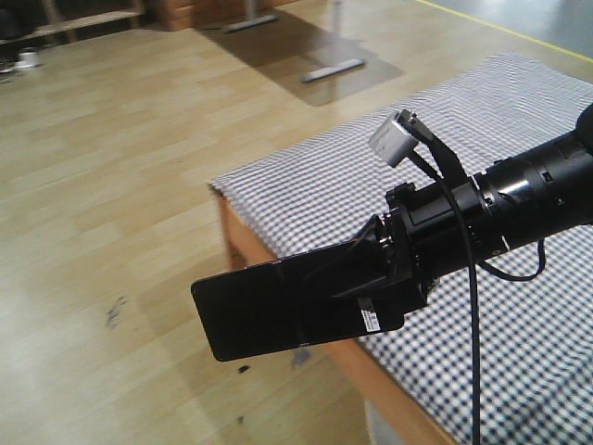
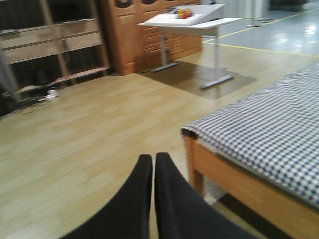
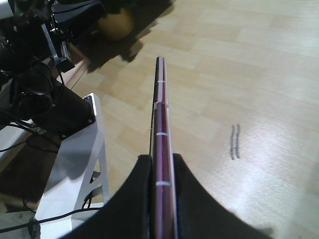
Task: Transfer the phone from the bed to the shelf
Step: 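Hold the phone in the right gripper while driving away from the bed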
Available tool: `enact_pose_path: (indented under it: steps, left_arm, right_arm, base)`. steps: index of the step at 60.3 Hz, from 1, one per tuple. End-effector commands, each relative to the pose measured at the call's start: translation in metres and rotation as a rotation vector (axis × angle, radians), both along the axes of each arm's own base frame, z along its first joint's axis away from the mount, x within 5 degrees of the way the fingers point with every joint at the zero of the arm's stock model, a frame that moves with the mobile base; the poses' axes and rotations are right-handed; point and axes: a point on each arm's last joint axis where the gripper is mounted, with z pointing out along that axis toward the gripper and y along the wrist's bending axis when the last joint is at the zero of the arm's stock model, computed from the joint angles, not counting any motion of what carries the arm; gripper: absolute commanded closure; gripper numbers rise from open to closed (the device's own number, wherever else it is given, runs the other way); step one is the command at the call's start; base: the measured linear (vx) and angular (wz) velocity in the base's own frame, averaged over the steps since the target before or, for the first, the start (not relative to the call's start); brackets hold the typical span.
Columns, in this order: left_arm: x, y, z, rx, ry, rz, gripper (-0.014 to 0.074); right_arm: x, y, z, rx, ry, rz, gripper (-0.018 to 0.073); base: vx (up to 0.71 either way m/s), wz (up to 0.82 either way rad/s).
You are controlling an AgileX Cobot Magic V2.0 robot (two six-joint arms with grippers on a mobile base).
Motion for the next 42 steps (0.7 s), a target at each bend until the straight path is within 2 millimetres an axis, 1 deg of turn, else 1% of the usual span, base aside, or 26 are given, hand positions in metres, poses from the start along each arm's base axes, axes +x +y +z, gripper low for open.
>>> enact_pose_path:
  steps: [1, 42]
  left_arm:
    - [-0.0013, -0.0005, 0.0157, -0.004, -0.108, -0.004, 0.0596]
    - [-0.0013, -0.0005, 0.0157, -0.004, -0.108, -0.004, 0.0596]
  right_arm:
    - [-0.0119, 0.0011, 0.0226, 0.097, -0.007, 0.054, 0.056]
    - [-0.0119, 0.0011, 0.0226, 0.097, -0.007, 0.054, 0.056]
  base:
    - [-0.18, 0.7]
    - [-0.17, 0.67]
